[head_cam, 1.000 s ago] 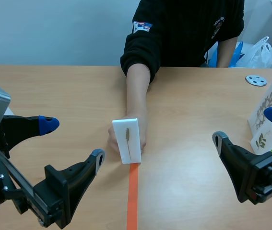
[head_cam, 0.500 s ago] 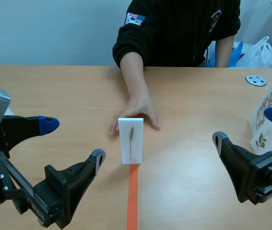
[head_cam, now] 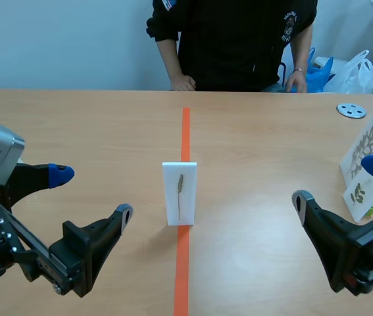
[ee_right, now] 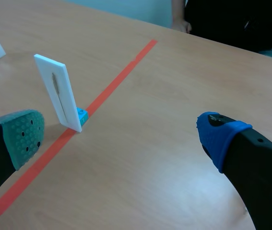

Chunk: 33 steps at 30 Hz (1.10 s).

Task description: Sort the leaf by its shape. The table is split by an orange tape line. A compound leaf with several leaflets goes to the left side, a simple leaf with one blade goes to the right side. Return to the home posture when a red brick is placed on the table.

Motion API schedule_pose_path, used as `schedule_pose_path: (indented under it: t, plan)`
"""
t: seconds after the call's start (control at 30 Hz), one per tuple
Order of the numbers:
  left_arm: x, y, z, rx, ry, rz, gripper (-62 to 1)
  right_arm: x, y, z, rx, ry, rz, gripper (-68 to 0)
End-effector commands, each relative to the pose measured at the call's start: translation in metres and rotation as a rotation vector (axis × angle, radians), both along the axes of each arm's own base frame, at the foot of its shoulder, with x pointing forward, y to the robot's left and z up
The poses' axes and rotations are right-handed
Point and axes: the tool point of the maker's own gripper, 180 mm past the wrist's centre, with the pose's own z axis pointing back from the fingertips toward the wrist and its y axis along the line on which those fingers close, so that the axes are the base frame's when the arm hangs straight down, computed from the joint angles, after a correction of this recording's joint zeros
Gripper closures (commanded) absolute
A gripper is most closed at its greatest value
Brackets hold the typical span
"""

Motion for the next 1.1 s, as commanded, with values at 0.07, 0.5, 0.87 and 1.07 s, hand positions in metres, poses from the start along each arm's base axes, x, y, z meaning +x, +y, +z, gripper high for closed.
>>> schedule_pose_path:
  t: [0.07, 0.5, 0.87, 1.07]
  plan:
    - [0.007, -0.005, -0.002, -0.023, -0.009, -0.037, -62.3, 0.003, -0.007, 0.013, 0.0, -0.043, -0.01, -67.9]
    - [0.042, -0.013, -0.035, -0.042, 0.007, -0.098, -62.3, 0.003, -0.008, 0.013, -0.003, -0.044, -0.011, -67.9]
    - [0.053, -0.04, -0.046, -0.045, -0.015, -0.205, -62.3, 0.003, -0.008, 0.013, -0.002, -0.045, -0.011, -67.9]
    - [0.062, -0.046, -0.054, -0.041, -0.032, -0.231, -62.3, 0.003, -0.008, 0.013, -0.002, -0.045, -0.011, -67.9]
